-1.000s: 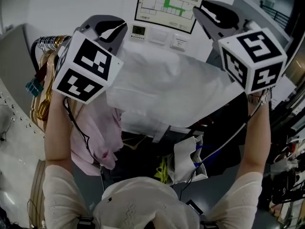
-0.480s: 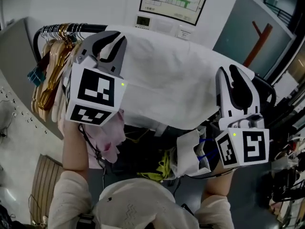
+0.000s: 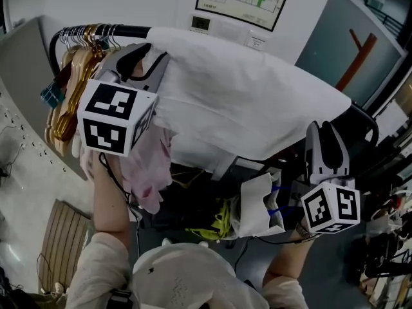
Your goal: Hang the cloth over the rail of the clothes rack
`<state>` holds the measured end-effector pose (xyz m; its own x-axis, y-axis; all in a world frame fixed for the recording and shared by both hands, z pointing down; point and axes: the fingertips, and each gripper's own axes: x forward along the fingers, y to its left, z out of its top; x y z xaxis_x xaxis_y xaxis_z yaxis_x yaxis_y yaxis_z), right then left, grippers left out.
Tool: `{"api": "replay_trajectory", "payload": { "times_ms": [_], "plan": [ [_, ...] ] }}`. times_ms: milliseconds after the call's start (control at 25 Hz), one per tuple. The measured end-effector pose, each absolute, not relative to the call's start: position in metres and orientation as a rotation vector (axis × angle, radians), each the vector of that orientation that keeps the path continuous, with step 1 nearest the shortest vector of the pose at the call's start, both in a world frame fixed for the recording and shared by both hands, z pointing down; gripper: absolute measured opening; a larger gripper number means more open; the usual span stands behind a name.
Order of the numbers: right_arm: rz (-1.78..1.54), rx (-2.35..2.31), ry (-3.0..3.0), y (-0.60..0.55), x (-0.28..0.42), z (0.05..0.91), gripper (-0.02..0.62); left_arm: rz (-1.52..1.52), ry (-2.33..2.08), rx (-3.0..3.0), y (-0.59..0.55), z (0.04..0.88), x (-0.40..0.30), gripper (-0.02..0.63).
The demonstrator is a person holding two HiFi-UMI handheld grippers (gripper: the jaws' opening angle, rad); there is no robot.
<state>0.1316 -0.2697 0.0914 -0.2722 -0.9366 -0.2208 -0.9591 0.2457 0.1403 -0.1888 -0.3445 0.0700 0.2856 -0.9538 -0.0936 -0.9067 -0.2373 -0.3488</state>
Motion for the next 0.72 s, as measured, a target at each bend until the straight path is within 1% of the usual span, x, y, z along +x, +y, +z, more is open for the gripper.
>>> {"api": "replay_trajectory", "payload": {
  "times_ms": [360,400,480,720],
  "plan": [
    [0.266,-1.875,2.313,-0.277,0.159,0.097,0.115,-0.096,1.71,-2.269,-0.342,0.07,-0.191,0.124],
    [0.252,-1.88,2.294,-0.278,0.162,0.096,0.115,-0.09,1.705,-2.273,-0.34,0.068,-0.192,0.111],
    [0.217,-1.864,2.265,-0.279,0.169,0.093,0.115,-0.075,1.708,-2.264,-0.336,0.063,-0.197,0.066],
    [0.105,-1.751,2.265,-0.293,0.19,0.08,0.115,-0.092,1.699,-2.233,-0.334,0.055,-0.192,0.035]
  ]
}}
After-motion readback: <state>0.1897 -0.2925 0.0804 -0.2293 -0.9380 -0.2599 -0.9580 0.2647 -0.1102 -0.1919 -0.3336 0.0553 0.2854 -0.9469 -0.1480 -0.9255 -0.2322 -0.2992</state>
